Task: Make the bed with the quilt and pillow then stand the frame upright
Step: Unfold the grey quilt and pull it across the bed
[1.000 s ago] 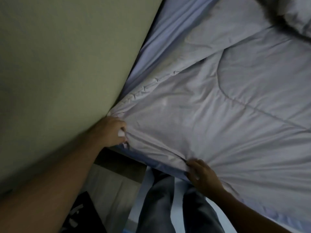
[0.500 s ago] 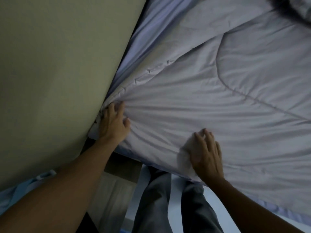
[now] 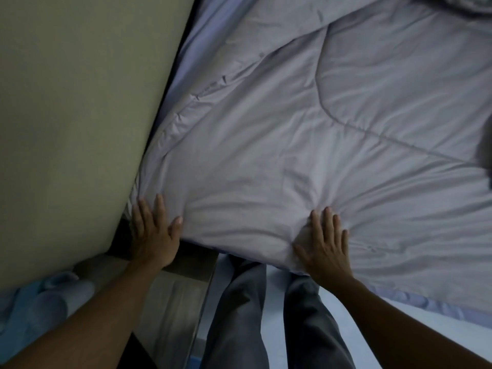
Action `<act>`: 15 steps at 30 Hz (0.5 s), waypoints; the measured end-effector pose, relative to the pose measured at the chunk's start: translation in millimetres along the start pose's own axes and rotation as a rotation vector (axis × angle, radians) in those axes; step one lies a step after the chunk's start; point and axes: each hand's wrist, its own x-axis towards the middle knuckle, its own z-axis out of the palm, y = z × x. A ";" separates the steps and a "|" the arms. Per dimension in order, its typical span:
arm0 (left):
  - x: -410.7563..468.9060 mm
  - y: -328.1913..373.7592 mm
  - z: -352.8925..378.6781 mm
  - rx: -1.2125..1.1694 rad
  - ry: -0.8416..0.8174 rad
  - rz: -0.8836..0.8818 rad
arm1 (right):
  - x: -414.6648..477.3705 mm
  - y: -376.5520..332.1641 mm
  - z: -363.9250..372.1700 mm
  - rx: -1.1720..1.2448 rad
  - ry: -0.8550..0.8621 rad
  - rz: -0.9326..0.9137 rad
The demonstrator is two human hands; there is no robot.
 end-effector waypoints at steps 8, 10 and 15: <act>-24.8 56.9 -61.1 0.118 -0.170 -0.006 | -31.8 7.2 -62.7 0.272 -0.064 -0.042; -40.5 89.8 -83.3 0.169 -0.206 0.087 | -49.7 5.3 -85.0 0.293 -0.038 -0.032; -103.0 179.4 -119.6 0.211 -0.204 0.336 | -90.1 22.2 -136.3 0.316 0.037 -0.032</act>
